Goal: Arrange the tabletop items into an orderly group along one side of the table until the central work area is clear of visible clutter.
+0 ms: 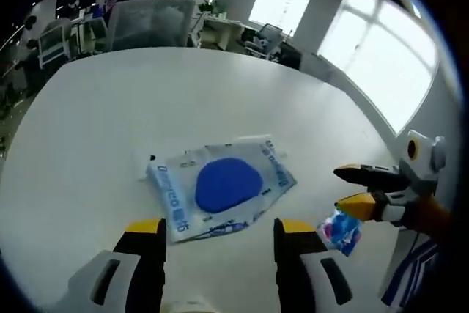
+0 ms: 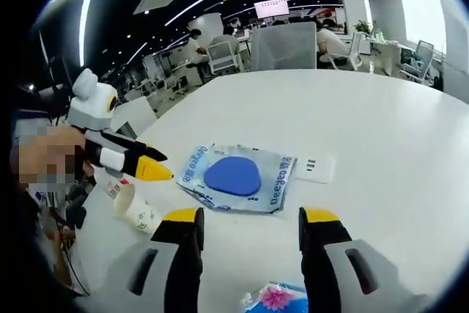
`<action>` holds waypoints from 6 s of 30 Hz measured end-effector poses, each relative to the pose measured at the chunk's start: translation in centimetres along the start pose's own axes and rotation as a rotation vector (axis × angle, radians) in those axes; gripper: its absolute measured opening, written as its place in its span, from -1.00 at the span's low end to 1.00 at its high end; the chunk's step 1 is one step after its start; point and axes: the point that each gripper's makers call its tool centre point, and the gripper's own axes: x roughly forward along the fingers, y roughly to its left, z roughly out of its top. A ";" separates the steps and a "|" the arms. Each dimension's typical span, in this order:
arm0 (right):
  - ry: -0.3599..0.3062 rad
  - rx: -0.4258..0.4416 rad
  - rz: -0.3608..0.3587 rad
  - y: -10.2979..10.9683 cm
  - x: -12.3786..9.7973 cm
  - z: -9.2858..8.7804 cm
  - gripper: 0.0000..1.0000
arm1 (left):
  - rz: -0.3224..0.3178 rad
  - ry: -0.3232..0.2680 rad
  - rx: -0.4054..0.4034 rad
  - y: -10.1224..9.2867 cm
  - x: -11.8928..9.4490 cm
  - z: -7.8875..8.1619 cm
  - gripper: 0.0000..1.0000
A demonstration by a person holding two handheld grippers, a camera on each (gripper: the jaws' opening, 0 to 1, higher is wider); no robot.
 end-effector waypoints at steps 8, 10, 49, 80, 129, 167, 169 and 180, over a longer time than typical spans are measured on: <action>0.009 0.027 -0.001 -1.0 2.1 -0.7 -0.17 | 0.031 0.068 -0.019 1.8 2.5 -0.7 0.07; 0.020 0.034 0.006 -0.8 2.4 -1.1 -0.19 | 0.047 0.081 -0.024 2.3 2.8 -0.9 0.04; 0.024 0.110 -0.043 -3.2 6.8 -1.9 -1.00 | 0.092 0.150 -0.113 4.9 5.3 -1.7 -0.92; -0.058 0.069 -0.073 -0.4 -3.0 -2.3 -1.00 | 0.012 0.069 0.029 -1.3 -2.5 -1.3 -1.00; 0.128 0.178 -0.008 3.7 -5.9 -13.1 -1.00 | 0.037 0.200 0.426 -6.7 -6.7 -6.0 -1.00; 0.137 0.081 -0.080 1.8 -6.2 -13.4 -0.97 | -0.004 0.133 0.462 -6.0 -7.1 -8.8 -0.29; 0.125 0.066 -0.079 1.8 -6.3 -12.9 -0.90 | -0.007 0.115 0.457 -6.5 -7.2 -9.0 -0.27; 0.068 -0.029 -0.077 2.1 -8.7 -10.9 -0.64 | -0.094 0.038 0.395 -11.7 -6.6 -10.3 -0.09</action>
